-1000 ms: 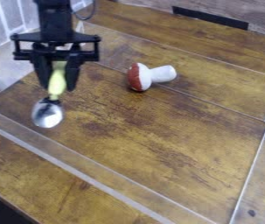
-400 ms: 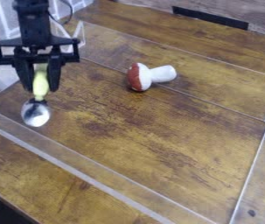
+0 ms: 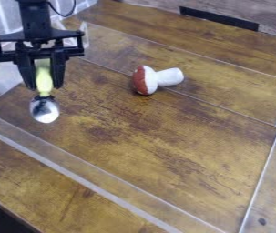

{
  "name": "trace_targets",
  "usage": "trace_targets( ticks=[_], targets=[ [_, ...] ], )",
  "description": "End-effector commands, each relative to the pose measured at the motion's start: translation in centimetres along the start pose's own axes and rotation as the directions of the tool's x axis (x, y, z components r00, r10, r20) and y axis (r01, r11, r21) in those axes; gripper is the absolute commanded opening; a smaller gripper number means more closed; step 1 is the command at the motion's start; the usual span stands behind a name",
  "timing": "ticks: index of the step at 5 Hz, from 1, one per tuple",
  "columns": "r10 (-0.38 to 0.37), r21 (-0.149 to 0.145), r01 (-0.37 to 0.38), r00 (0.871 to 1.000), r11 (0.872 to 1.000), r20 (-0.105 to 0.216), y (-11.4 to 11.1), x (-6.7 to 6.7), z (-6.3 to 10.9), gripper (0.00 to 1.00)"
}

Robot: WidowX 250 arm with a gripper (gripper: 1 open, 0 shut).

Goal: Move the green spoon to the left

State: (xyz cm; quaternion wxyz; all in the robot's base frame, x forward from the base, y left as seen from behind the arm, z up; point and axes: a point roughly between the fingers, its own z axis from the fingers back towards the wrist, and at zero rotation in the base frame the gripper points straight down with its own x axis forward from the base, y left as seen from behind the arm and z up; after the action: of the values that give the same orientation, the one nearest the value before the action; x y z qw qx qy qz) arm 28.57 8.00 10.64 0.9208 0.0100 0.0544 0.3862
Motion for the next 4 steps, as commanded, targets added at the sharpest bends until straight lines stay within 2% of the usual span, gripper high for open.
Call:
trace_targets(
  ticks=[1, 2, 3, 4],
  targets=[
    [0.054, -0.016, -0.054, 0.998, 0.998, 0.032, 0.7, 0.9, 0.2, 0.00],
    [0.100, -0.017, -0.100, 0.995, 0.995, 0.022, 1.9, 1.4, -0.7, 0.00],
    [0.173, -0.024, -0.172, 0.985, 0.985, 0.013, 2.5, 2.4, -1.3, 0.00],
    [0.242, -0.033, -0.242, 0.970, 0.970, 0.000, 2.1, 3.3, -1.9, 0.00]
  ],
)
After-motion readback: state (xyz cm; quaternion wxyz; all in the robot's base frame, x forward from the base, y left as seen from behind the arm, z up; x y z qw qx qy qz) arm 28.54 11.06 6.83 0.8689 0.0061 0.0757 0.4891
